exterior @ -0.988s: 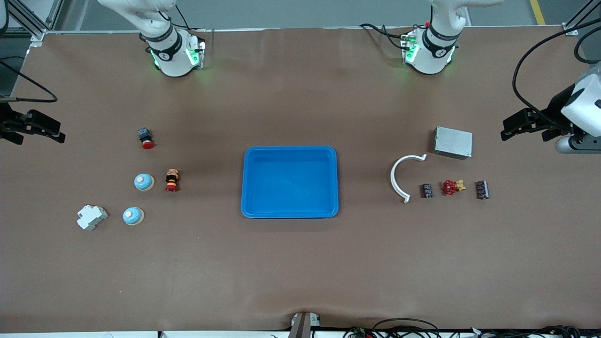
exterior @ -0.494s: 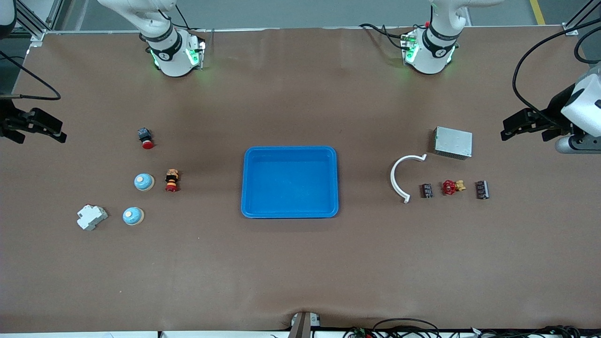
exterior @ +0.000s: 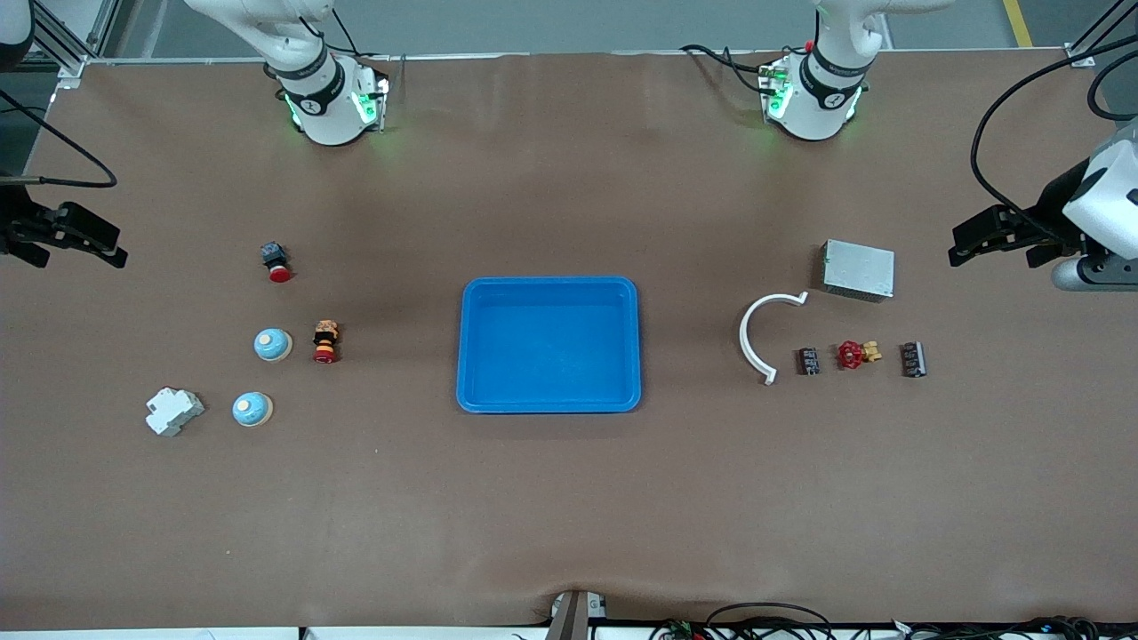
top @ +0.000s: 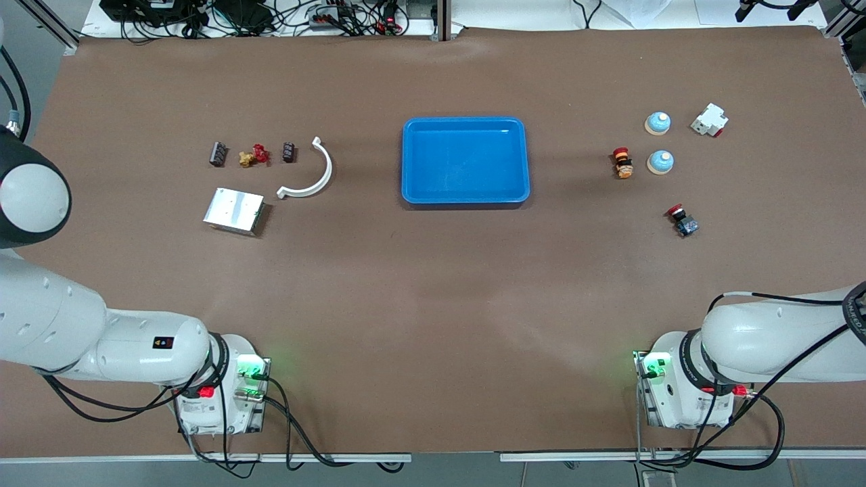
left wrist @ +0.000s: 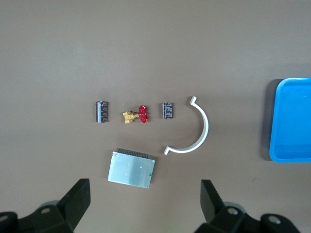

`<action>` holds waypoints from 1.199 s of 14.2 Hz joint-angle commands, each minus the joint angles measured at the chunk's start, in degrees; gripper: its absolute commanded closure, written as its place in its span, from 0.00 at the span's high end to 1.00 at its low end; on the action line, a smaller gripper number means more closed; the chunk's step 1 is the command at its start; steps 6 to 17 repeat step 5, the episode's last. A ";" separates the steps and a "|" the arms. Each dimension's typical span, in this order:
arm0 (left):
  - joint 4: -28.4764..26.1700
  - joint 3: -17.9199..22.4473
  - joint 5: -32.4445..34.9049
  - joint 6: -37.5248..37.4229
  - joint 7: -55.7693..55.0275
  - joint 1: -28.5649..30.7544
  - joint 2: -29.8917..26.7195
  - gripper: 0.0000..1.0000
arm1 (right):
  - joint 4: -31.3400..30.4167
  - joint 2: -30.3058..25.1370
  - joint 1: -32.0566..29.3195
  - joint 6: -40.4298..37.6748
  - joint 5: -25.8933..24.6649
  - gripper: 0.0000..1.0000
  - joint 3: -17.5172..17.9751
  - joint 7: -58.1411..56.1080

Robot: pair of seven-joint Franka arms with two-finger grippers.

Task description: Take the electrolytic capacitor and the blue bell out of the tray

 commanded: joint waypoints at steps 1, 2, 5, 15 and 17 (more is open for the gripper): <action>-0.38 -0.16 0.35 0.34 -0.10 0.25 -0.45 1.00 | -1.67 -1.52 0.15 0.72 -0.51 1.00 -0.04 1.08; -0.38 -0.16 0.35 0.34 -0.10 0.25 -0.45 1.00 | -1.67 -1.52 0.06 0.64 -0.51 1.00 -0.04 1.08; -0.38 -0.07 0.35 0.34 -0.10 0.25 -0.45 1.00 | -1.76 -1.52 0.06 0.63 -0.24 1.00 -0.04 1.08; -0.38 -0.07 0.35 0.34 -0.10 0.25 -0.45 1.00 | -1.76 -1.52 0.06 0.63 -0.24 1.00 -0.04 1.08; -0.38 -0.07 0.35 0.34 -0.10 0.25 -0.45 1.00 | -1.76 -1.52 0.06 0.63 -0.24 1.00 -0.04 1.08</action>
